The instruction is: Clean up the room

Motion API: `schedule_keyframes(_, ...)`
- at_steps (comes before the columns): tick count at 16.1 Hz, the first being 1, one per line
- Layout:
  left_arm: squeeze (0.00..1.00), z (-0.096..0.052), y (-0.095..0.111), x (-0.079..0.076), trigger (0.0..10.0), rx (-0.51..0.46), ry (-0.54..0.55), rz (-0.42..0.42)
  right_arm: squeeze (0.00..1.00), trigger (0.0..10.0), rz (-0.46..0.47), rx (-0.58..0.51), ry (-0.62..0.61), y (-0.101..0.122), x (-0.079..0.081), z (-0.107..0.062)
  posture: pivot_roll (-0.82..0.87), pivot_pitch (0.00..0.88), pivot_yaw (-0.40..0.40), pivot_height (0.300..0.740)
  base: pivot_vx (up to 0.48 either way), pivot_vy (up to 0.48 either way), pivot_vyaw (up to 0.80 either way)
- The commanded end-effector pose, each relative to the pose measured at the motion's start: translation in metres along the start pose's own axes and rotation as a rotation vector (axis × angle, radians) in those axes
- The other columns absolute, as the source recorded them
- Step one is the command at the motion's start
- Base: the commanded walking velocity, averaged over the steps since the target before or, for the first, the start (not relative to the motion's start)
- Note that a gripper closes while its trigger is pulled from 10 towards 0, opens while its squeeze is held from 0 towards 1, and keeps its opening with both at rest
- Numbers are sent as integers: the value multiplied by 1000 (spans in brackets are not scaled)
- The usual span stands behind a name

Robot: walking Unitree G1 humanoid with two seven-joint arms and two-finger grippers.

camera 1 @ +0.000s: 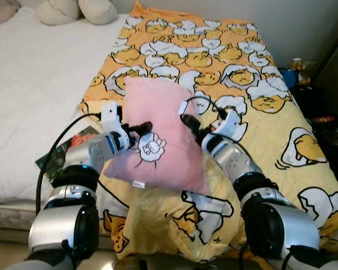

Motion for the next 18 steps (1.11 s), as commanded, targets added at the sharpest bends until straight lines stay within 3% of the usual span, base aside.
schedule_keyframes(1,0,6,-21,-2,10000,88,22,16,0,10000,4,5,-9,-5,0,1,37,64,-6,740,0,0,0)
schedule_keyframes(2,0,6,-24,-1,10000,93,32,18,0,10000,16,9,-15,-8,-1,1,29,67,-5,740,0,0,0)
schedule_keyframes(3,0,5,-25,4,10000,83,71,6,0,314,52,26,-26,-14,-5,0,21,66,-3,740,0,0,0)
schedule_keyframes(4,0,4,-22,9,1216,54,106,-17,0,0,67,48,-36,-20,-9,-2,16,66,-3,740,0,0,0)
schedule_keyframes(5,0,4,-19,9,0,40,107,-28,0,0,74,64,-43,-25,-13,-3,16,67,-3,740,0,0,0)
schedule_keyframes(9,0,5,-15,10,0,28,104,-13,0,0,83,98,-60,-33,-22,-7,23,75,-2,740,0,0,0)
schedule_keyframes(18,0,5,-5,8,0,-18,95,28,0,0,70,180,-66,-55,-26,-11,40,67,10,740,0,0,0)
Point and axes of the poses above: a point about 5 cm out from each wrist's last joint towards the gripper, its own z axis pointing out of the wrist towards the gripper, its own y axis along the axis of the wrist's last joint, x = y × z, the point moved 1 cm from there along z, pointing out of the wrist towards the gripper, and after that the axes turned 3 degrees about z, right-handed, at the moved point
